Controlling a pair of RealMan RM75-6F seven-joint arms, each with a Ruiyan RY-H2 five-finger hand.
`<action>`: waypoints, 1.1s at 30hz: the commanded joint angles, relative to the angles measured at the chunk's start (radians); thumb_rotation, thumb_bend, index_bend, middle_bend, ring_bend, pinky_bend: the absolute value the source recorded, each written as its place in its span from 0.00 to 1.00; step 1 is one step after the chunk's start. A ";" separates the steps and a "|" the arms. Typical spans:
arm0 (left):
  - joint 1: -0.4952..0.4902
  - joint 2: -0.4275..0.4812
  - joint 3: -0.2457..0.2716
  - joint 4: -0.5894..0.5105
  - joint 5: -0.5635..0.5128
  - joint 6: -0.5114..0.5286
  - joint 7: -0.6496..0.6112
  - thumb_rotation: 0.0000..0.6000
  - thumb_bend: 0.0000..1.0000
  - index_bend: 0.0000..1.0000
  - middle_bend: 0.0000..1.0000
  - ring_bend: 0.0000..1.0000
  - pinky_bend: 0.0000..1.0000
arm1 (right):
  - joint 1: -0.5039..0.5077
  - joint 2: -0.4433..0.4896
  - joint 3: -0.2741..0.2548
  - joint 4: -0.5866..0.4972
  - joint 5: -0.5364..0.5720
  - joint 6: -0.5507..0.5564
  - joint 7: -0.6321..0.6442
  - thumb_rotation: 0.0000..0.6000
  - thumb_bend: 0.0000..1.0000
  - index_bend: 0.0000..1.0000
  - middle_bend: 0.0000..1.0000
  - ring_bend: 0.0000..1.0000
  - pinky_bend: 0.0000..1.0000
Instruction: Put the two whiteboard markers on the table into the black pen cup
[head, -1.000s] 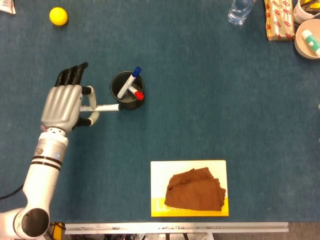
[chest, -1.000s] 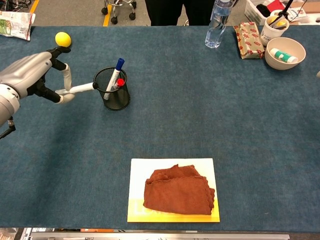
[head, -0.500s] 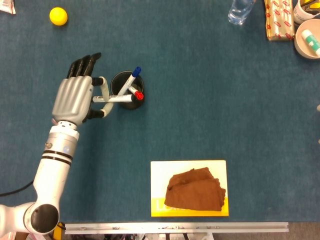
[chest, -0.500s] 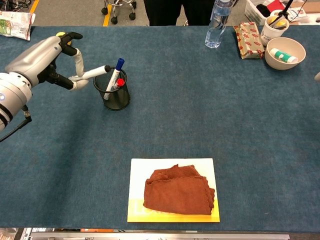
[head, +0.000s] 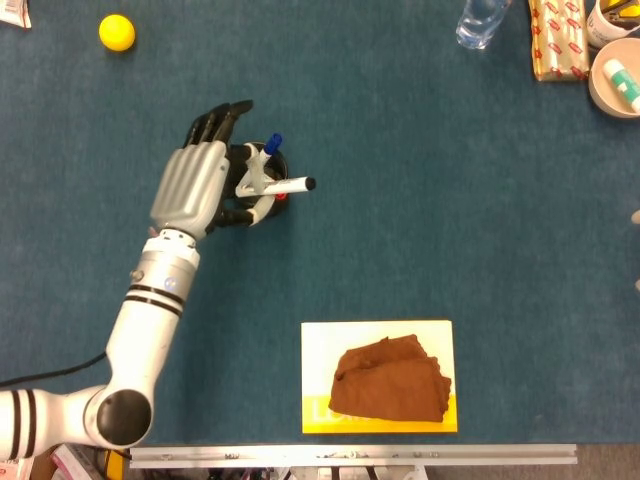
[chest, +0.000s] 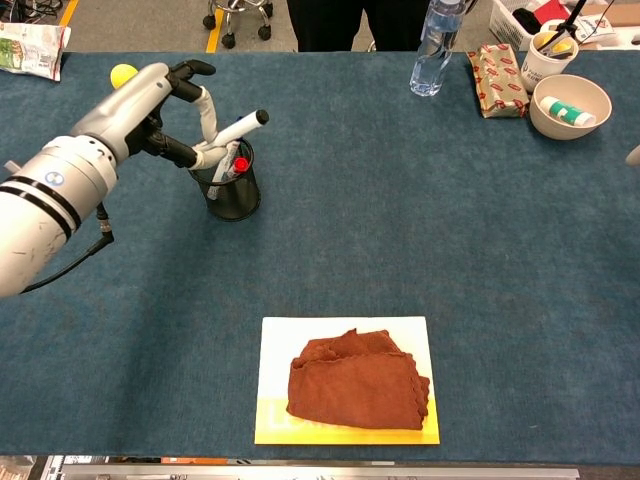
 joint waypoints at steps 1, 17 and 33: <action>-0.021 -0.035 -0.015 0.043 -0.009 -0.021 -0.025 1.00 0.29 0.68 0.09 0.00 0.00 | 0.001 0.001 0.001 0.001 0.001 0.000 0.002 1.00 0.00 0.40 0.35 0.27 0.40; -0.056 -0.119 -0.050 0.164 0.004 -0.072 -0.149 1.00 0.29 0.68 0.10 0.00 0.00 | 0.004 0.000 -0.002 0.000 0.007 -0.011 -0.008 1.00 0.00 0.40 0.35 0.27 0.40; -0.004 -0.090 -0.027 0.253 0.075 -0.123 -0.335 1.00 0.29 0.68 0.10 0.00 0.00 | 0.004 0.000 -0.003 0.000 0.010 -0.013 -0.013 1.00 0.00 0.40 0.35 0.27 0.40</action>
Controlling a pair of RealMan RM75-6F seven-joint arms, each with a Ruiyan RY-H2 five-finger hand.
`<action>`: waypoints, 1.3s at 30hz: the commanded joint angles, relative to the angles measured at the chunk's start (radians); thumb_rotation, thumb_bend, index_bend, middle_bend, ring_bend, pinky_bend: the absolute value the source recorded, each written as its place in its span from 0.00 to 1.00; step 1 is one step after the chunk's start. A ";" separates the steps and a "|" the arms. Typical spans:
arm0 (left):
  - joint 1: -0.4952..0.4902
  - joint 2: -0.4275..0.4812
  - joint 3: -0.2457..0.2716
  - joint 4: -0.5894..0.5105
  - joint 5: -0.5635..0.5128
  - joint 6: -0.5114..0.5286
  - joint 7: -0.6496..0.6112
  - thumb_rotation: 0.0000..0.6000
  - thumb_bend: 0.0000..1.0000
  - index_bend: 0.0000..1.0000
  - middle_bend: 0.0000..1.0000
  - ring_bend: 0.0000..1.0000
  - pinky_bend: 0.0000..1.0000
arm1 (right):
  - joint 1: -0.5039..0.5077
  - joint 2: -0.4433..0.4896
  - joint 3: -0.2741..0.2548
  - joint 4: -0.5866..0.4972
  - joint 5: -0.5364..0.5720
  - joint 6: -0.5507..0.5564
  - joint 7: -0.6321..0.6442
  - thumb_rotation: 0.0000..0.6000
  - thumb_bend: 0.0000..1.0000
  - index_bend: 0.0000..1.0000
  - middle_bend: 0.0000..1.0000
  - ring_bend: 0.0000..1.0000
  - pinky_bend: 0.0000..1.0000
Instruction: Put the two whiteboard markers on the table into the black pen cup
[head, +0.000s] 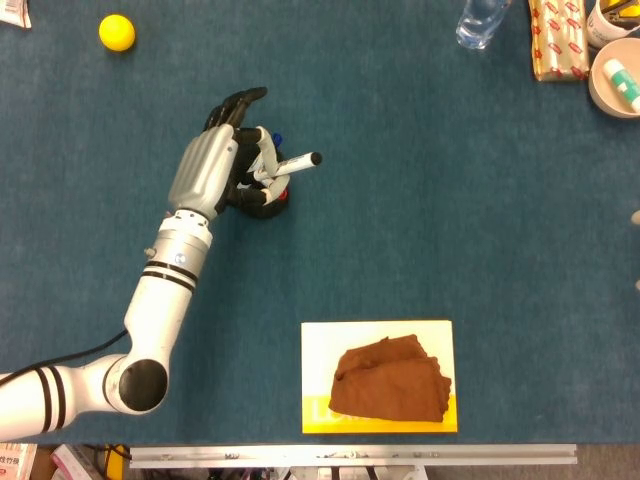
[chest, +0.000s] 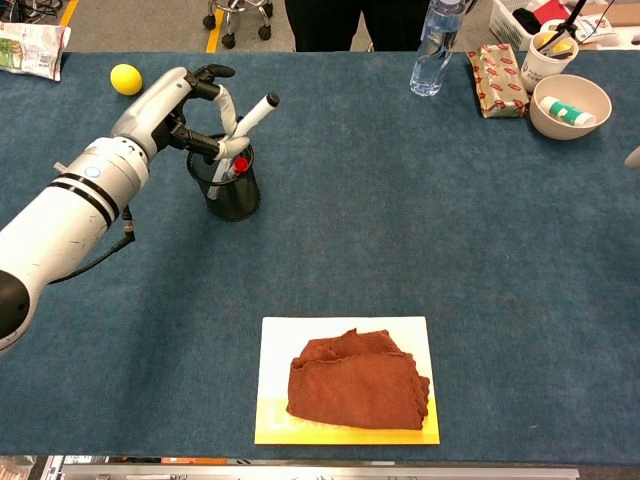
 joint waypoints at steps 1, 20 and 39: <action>0.017 0.008 0.004 0.009 0.005 -0.006 -0.036 1.00 0.29 0.68 0.09 0.00 0.00 | 0.000 0.000 0.000 0.000 0.000 -0.001 0.000 1.00 0.00 0.40 0.35 0.27 0.40; 0.071 0.035 -0.008 0.009 0.019 -0.066 -0.231 1.00 0.27 0.54 0.08 0.00 0.00 | 0.002 -0.001 0.001 0.002 0.005 -0.004 -0.004 1.00 0.00 0.40 0.35 0.27 0.40; 0.119 0.218 0.110 -0.106 0.115 -0.039 -0.049 1.00 0.25 0.48 0.08 0.00 0.01 | 0.000 0.002 0.007 0.003 0.008 0.006 -0.004 1.00 0.00 0.40 0.35 0.27 0.40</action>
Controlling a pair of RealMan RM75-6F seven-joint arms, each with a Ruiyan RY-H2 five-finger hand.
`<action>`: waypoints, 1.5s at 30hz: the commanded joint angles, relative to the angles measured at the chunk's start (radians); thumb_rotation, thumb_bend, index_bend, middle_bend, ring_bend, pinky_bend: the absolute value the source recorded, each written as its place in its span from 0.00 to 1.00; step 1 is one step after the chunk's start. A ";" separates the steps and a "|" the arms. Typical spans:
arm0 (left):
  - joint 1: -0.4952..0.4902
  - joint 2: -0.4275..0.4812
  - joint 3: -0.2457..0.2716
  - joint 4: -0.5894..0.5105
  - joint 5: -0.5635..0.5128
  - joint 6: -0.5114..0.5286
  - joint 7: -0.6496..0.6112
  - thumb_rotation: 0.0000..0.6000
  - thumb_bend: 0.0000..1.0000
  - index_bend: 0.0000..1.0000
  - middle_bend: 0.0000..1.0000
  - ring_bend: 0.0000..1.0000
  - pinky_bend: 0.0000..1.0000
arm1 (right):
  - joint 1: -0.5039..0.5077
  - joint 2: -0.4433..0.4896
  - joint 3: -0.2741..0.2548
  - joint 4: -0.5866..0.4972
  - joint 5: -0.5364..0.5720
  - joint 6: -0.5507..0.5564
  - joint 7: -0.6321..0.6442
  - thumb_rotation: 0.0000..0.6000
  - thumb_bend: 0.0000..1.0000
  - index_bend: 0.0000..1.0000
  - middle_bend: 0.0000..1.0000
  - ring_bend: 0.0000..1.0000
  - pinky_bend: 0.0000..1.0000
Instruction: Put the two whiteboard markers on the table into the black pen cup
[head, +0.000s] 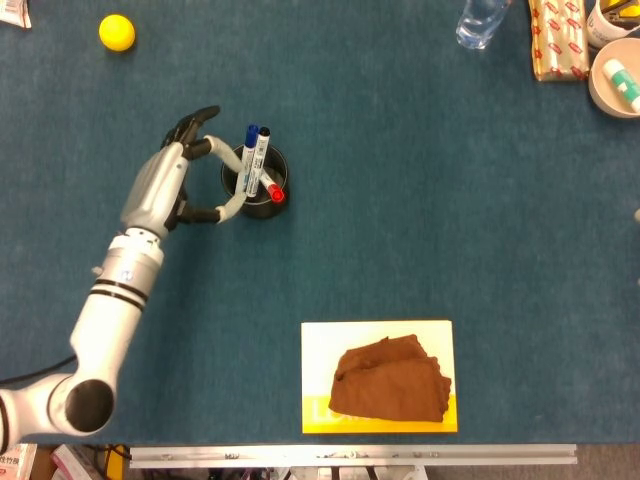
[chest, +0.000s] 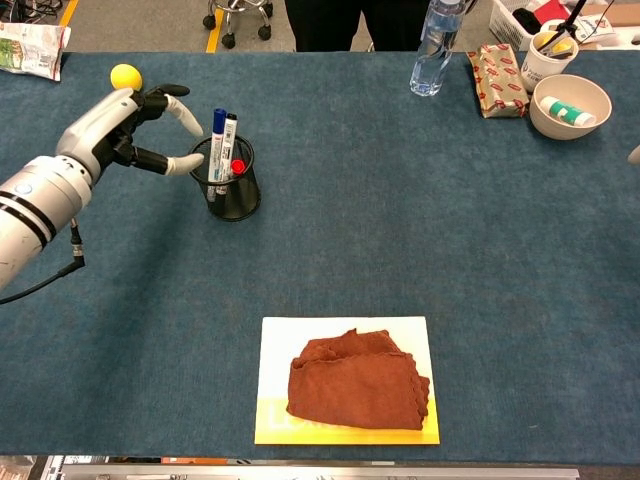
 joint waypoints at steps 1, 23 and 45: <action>0.010 0.079 0.061 -0.043 0.056 0.014 0.111 1.00 0.25 0.48 0.08 0.00 0.01 | 0.000 0.001 0.001 0.001 0.003 0.000 -0.001 1.00 0.00 0.40 0.35 0.27 0.40; 0.206 0.434 0.347 -0.144 0.473 0.311 0.510 1.00 0.25 0.41 0.27 0.16 0.21 | 0.003 -0.011 0.008 0.010 0.048 -0.036 -0.089 1.00 0.00 0.40 0.35 0.27 0.40; 0.402 0.492 0.350 -0.083 0.551 0.521 0.343 1.00 0.25 0.49 0.33 0.19 0.27 | -0.008 -0.111 0.027 0.180 -0.055 0.095 -0.289 1.00 0.00 0.40 0.35 0.27 0.39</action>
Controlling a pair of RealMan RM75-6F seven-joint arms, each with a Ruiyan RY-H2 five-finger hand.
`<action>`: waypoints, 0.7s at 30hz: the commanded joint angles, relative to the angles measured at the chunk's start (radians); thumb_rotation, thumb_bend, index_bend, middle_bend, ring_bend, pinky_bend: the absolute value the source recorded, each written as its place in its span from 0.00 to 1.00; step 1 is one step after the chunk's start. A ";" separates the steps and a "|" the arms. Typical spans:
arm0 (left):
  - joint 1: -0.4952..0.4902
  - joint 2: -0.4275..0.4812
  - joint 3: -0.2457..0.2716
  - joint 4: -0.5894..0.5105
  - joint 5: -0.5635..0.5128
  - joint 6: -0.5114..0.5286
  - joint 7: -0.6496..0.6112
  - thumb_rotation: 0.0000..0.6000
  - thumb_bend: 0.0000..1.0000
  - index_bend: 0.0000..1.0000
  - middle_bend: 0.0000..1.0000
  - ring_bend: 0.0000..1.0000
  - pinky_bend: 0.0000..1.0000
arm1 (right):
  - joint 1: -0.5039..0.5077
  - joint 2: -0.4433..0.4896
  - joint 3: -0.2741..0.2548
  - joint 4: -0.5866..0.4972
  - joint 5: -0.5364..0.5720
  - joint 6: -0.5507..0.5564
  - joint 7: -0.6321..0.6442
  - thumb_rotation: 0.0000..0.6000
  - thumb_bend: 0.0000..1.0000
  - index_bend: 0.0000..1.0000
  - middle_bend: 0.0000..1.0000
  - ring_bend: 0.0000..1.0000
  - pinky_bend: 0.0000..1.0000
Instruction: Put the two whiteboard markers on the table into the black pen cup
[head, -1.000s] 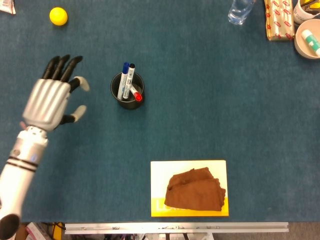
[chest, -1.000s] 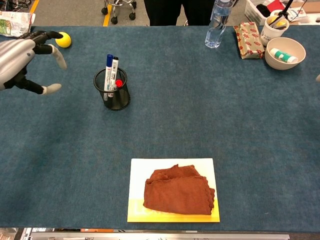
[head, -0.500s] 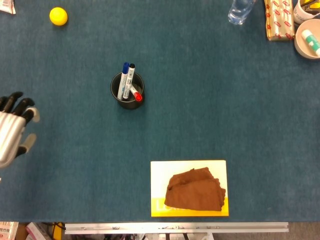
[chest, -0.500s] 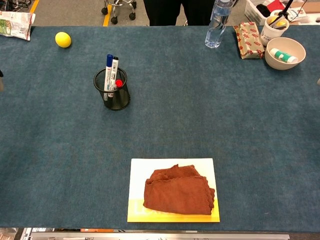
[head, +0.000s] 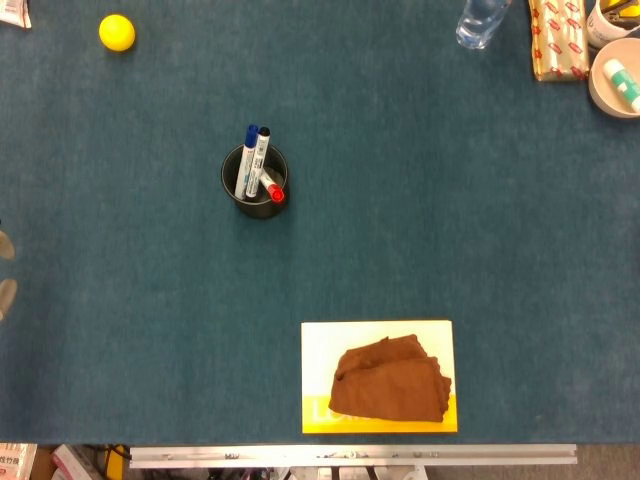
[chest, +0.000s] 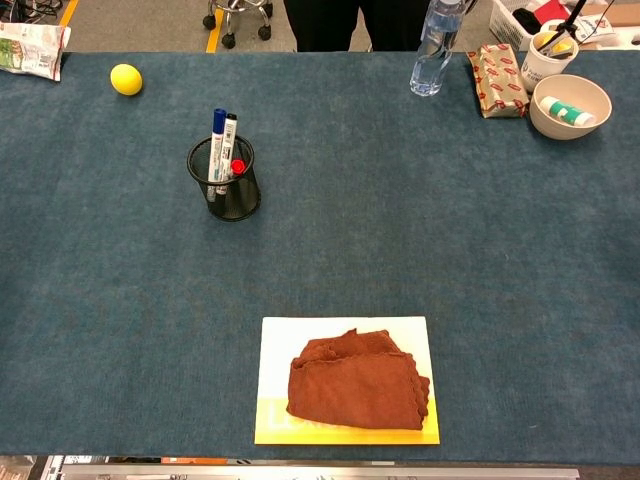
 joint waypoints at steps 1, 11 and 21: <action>0.007 0.004 -0.006 -0.001 0.001 -0.008 0.002 1.00 0.25 0.49 0.33 0.19 0.27 | 0.000 -0.014 0.001 0.022 -0.016 0.014 0.001 1.00 0.00 0.40 0.35 0.27 0.39; 0.022 -0.060 -0.040 0.094 0.052 0.028 -0.048 1.00 0.25 0.17 0.12 0.09 0.22 | 0.004 -0.020 -0.004 0.035 -0.026 0.018 0.050 1.00 0.00 0.37 0.30 0.26 0.37; 0.034 -0.080 -0.057 0.115 0.065 0.029 -0.053 1.00 0.25 0.17 0.17 0.12 0.29 | 0.002 -0.020 0.001 0.035 -0.023 0.030 0.077 1.00 0.00 0.30 0.27 0.26 0.38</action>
